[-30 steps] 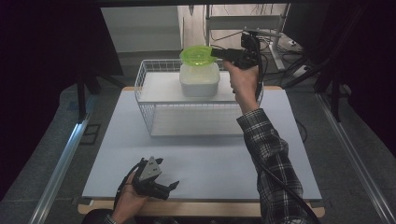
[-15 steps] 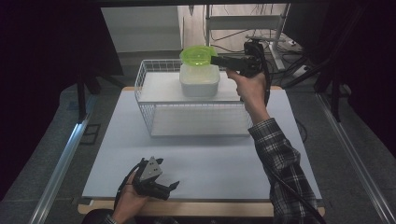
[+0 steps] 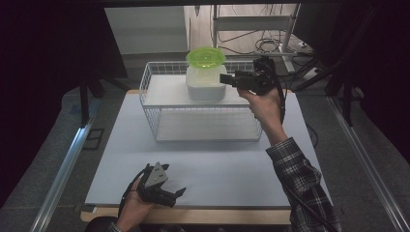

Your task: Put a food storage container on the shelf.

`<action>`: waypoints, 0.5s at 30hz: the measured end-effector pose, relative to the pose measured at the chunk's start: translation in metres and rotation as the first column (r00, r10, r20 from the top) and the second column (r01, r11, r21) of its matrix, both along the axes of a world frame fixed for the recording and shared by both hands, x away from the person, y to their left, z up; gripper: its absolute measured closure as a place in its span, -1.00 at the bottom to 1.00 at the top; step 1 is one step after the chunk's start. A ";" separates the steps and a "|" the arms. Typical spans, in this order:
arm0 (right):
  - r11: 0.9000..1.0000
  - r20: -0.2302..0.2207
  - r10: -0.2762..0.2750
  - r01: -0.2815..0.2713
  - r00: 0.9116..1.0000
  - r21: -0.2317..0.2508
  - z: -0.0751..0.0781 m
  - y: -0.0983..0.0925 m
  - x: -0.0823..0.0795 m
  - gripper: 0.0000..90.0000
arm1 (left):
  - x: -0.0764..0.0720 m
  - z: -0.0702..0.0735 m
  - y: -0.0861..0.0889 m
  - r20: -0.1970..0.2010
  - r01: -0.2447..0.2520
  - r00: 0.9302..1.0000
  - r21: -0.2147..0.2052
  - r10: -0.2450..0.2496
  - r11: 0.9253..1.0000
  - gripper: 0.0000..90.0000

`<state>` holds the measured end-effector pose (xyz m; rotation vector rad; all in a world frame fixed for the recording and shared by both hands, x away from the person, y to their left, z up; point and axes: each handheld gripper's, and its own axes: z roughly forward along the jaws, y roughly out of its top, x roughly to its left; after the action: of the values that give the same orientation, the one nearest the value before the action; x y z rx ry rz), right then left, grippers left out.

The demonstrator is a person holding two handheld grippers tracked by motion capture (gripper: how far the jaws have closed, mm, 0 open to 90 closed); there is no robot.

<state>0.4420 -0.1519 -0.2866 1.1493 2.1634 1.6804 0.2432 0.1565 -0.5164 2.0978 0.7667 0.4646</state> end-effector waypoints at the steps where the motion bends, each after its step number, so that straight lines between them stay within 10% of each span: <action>1: 1.000 0.003 0.003 -0.003 1.000 0.000 -0.001 -0.001 -0.002 -0.45 | 0.000 0.000 0.000 0.000 0.000 1.000 0.000 0.000 1.000 -0.94; 15: 0.998 0.047 0.043 -0.041 0.998 -0.037 -0.019 -0.007 -0.028 -0.56 | 0.000 0.000 0.000 0.002 -0.002 1.000 0.000 0.002 1.000 -0.95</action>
<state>0.4135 -0.1585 -0.3060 1.0506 2.1937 1.6613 0.2431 0.1561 -0.5167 2.0965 0.7674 0.4671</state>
